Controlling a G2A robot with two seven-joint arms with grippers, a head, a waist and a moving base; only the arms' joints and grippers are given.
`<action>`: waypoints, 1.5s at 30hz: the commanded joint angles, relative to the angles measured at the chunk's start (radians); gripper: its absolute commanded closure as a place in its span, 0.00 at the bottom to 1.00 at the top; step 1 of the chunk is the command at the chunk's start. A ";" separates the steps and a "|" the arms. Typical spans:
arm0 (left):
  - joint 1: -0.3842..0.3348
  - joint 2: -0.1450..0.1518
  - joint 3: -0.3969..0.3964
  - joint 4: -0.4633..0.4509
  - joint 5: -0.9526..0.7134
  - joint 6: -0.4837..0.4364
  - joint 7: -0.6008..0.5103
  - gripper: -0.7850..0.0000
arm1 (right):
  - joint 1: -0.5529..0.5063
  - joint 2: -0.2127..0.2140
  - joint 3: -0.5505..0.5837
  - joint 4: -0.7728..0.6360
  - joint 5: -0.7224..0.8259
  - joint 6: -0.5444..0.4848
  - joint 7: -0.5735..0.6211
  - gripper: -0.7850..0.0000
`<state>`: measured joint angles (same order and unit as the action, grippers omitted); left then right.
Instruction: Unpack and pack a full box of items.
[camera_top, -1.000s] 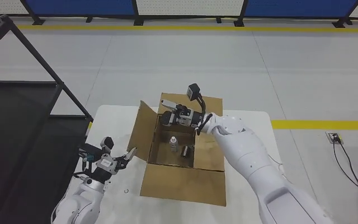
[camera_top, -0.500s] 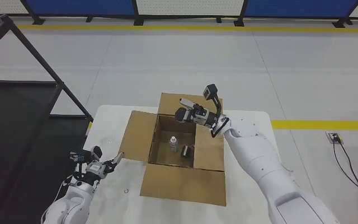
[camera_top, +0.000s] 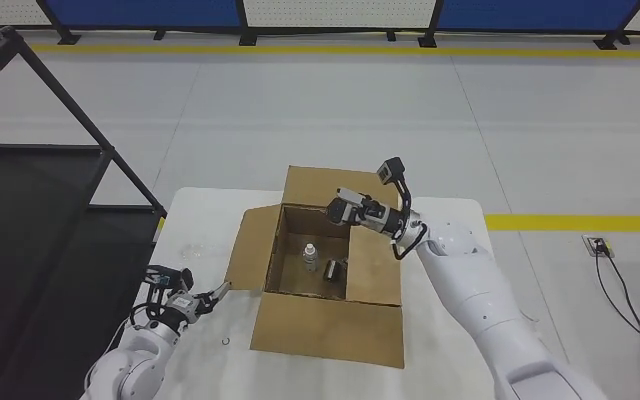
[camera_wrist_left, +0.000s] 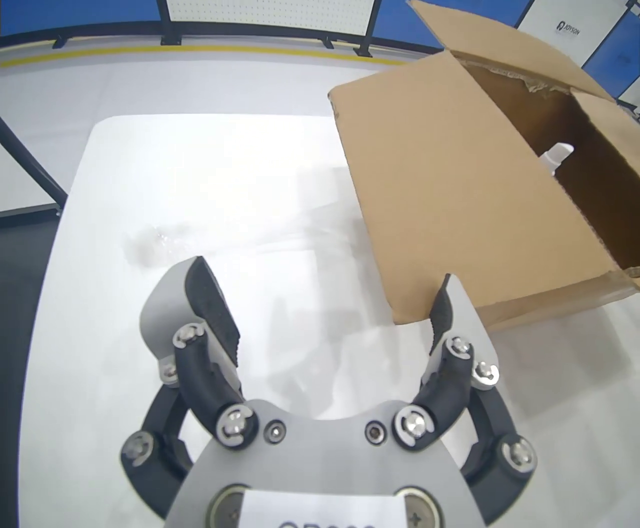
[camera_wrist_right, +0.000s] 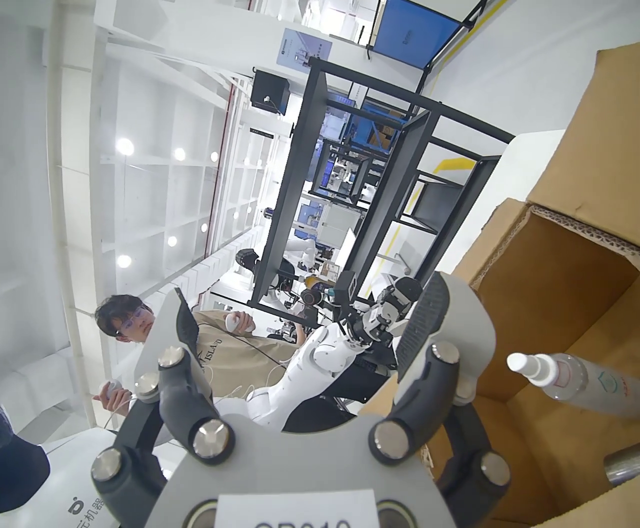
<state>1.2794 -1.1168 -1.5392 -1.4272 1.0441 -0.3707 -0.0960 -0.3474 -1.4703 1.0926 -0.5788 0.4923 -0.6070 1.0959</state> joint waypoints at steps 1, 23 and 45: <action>-0.003 0.000 0.001 0.005 0.001 0.000 -0.002 0.00 | -0.011 0.005 0.007 -0.019 -0.005 0.009 -0.004 0.00; 0.116 0.010 -0.107 -0.203 -0.057 -0.009 0.068 0.00 | -0.109 0.051 0.078 -0.172 -0.029 0.046 -0.016 0.00; 0.116 0.011 -0.026 -0.594 -0.158 -0.109 -0.061 0.00 | -0.324 0.147 0.274 -0.404 -0.123 -0.033 -0.016 0.00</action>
<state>1.4224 -1.1044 -1.5983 -2.0379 0.9104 -0.4767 -0.1236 -0.6540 -1.3286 1.3513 -0.9676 0.3697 -0.6334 1.0781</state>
